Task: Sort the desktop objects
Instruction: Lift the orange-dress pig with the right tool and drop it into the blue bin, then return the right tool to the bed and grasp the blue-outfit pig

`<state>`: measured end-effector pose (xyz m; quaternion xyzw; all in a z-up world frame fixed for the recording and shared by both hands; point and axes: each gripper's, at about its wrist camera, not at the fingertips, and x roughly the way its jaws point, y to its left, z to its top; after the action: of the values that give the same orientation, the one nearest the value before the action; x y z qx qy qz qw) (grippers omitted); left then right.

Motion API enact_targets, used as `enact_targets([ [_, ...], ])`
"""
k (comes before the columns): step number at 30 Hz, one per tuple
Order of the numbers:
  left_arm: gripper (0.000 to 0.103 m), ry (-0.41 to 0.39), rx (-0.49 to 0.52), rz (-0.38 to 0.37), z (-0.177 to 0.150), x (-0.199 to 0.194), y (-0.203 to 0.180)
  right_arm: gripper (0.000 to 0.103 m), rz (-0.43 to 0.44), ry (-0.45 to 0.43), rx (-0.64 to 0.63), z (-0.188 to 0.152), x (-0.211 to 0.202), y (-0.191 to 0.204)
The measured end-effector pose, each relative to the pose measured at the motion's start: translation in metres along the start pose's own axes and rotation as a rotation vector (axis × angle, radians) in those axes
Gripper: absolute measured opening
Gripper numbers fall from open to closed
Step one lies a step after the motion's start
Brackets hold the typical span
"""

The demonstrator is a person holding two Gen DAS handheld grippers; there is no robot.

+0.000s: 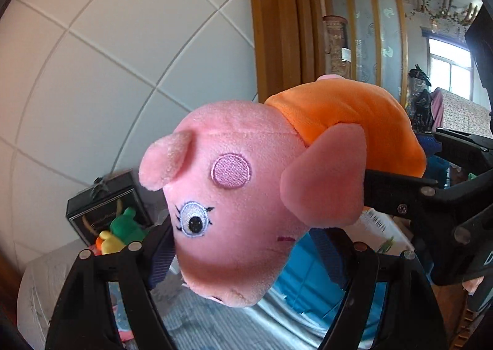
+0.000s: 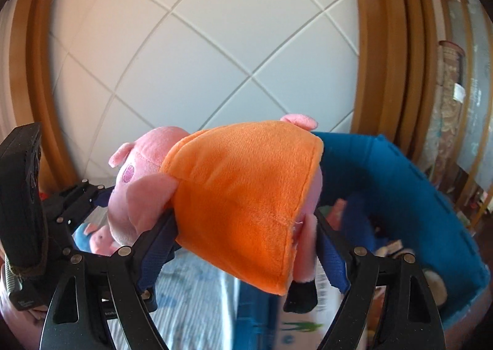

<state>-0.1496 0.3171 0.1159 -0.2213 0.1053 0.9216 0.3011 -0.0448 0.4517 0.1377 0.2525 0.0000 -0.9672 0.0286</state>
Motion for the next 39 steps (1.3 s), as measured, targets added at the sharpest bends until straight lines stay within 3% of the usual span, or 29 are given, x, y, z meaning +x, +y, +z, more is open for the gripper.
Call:
enact_targets([
  [3,0.080,0.017,0.031,-0.060,0.026,0.027,-0.041,0.086,-0.070,-0.018,0.044,0.005,-0.011,-0.050],
  [7,0.081,0.121,0.035,-0.129,0.049,0.074,-0.087,0.087,-0.162,0.002,0.107,0.000,-0.012,-0.104],
  [10,0.081,0.199,0.040,-0.125,0.051,0.102,-0.112,0.092,-0.248,0.028,0.150,-0.008,-0.005,-0.134],
  [12,0.081,0.222,0.045,-0.106,0.048,0.112,-0.121,0.101,-0.284,0.053,0.175,-0.018,-0.004,-0.150],
  [19,0.081,0.186,0.022,-0.063,0.039,0.100,-0.120,0.103,-0.297,0.069,0.257,-0.033,-0.005,-0.176],
  [23,0.081,0.126,-0.044,-0.008,0.030,0.074,-0.091,0.103,-0.269,0.056,0.255,-0.036,-0.006,-0.164],
  [29,0.081,0.052,-0.187,0.086,0.003,0.021,-0.029,0.103,-0.209,-0.033,0.202,-0.030,-0.013,-0.110],
  [32,0.081,0.073,-0.253,0.096,-0.021,0.003,0.008,0.103,-0.166,-0.108,0.166,-0.022,-0.021,-0.072],
  [39,0.081,0.159,-0.412,0.185,-0.102,-0.035,0.102,0.103,0.042,-0.217,0.036,-0.014,-0.015,0.039],
])
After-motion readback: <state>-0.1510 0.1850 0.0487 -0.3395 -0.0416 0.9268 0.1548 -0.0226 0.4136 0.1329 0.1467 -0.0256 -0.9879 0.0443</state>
